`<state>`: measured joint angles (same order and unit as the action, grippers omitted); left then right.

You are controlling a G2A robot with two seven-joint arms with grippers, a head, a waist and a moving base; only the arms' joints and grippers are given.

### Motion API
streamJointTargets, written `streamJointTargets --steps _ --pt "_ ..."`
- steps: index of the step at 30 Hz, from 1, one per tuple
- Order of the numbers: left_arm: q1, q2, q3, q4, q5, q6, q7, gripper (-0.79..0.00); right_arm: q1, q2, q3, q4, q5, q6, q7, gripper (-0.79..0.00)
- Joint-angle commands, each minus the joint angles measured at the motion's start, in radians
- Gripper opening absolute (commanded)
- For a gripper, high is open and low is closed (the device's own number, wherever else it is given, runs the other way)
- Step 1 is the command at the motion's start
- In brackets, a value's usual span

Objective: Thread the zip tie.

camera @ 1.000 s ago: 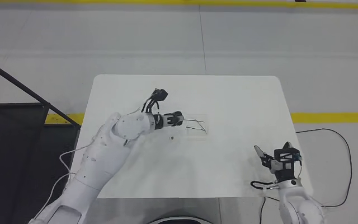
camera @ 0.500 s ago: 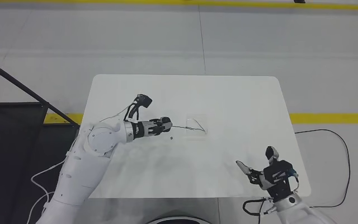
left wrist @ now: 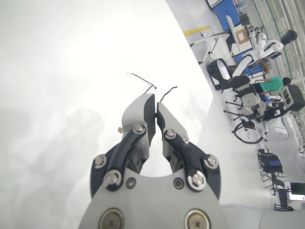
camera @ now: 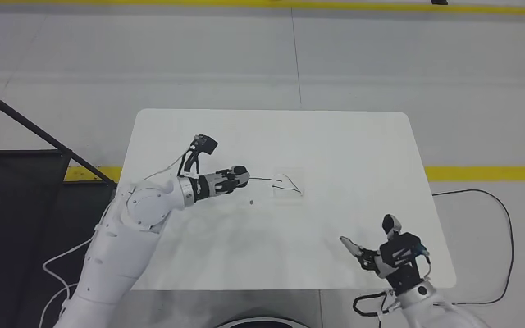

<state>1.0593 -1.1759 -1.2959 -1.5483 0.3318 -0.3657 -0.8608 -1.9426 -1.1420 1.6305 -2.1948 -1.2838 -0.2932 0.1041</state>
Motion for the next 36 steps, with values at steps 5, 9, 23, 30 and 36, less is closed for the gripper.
streamJointTargets --steps 5,9,23,30,36 --pt "-0.062 0.005 0.022 0.027 -0.029 -0.094 -0.067 -0.785 0.118 0.009 -0.052 0.0 0.102 -0.206 0.11 0.0" --pt "-0.097 0.009 0.046 0.037 -0.03 -0.158 -0.135 -0.785 0.224 0.019 -0.074 0.054 0.268 -0.394 0.209 0.0" --pt "-0.129 0.013 0.106 0.005 -0.012 -0.192 -0.17 -0.785 0.366 0.037 -0.116 0.152 0.582 -0.527 0.418 0.0" --pt "-0.119 0.013 0.117 -0.006 0.001 -0.194 -0.143 -0.785 0.365 0.037 -0.116 0.154 0.583 -0.518 0.415 0.0" --pt "-0.109 0.022 0.14 -0.087 0.089 -0.23 -0.158 -0.785 0.381 0.026 -0.137 0.137 0.594 -0.145 0.426 0.0"
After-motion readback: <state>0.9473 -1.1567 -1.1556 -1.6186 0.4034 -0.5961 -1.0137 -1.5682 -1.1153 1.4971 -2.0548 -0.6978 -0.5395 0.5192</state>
